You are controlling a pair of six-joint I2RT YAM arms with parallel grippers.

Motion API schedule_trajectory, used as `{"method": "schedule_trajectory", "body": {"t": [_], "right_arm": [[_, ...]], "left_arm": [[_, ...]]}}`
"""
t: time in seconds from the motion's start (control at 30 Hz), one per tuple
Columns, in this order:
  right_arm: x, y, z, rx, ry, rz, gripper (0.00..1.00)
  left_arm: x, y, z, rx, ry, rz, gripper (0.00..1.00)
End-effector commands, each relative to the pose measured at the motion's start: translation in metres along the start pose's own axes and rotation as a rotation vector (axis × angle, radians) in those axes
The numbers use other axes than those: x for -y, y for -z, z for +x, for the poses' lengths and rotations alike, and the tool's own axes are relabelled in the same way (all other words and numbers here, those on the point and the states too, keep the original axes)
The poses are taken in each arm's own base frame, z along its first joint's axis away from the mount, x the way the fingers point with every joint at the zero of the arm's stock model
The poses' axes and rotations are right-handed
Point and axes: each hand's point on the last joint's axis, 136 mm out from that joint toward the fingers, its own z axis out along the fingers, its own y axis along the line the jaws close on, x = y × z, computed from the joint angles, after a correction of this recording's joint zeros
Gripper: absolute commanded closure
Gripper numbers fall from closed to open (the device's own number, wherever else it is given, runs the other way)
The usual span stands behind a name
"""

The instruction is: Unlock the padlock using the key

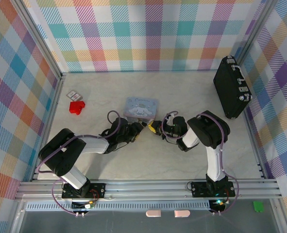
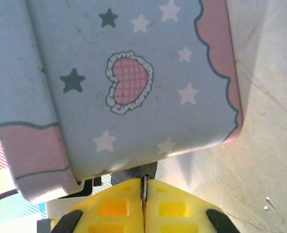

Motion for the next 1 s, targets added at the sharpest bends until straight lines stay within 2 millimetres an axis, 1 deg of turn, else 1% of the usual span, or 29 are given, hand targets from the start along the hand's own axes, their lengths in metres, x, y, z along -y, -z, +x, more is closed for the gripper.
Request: {"method": "schedule_trajectory", "body": {"t": [0.0, 0.17, 0.3, 0.5, 0.63, 0.8, 0.97], "right_arm": [[0.013, 0.002, 0.014, -0.026, 0.008, 0.055, 1.00], [0.014, 0.000, 0.019, -0.033, 0.015, 0.057, 1.00], [0.013, -0.001, 0.023, -0.036, 0.024, 0.060, 1.00], [0.013, 0.003, 0.028, -0.030, 0.048, 0.073, 1.00], [0.013, 0.005, 0.032, -0.034, 0.066, 0.075, 1.00], [0.016, 0.003, 0.040, -0.047, 0.085, 0.085, 1.00], [0.019, 0.005, 0.040, -0.033, 0.110, 0.084, 1.00]], "left_arm": [[0.021, -0.007, -0.013, 0.039, -0.051, 0.063, 0.53], [0.025, -0.022, -0.015, 0.023, -0.047, 0.078, 0.58], [0.018, -0.029, -0.014, 0.015, -0.036, 0.053, 0.63], [0.011, -0.030, -0.016, 0.019, -0.027, 0.035, 0.70], [0.012, -0.031, -0.019, 0.020, -0.021, 0.039, 0.74], [0.023, -0.027, -0.021, 0.021, -0.029, 0.057, 0.79], [0.032, -0.022, -0.022, 0.020, -0.024, 0.074, 0.87]]}}
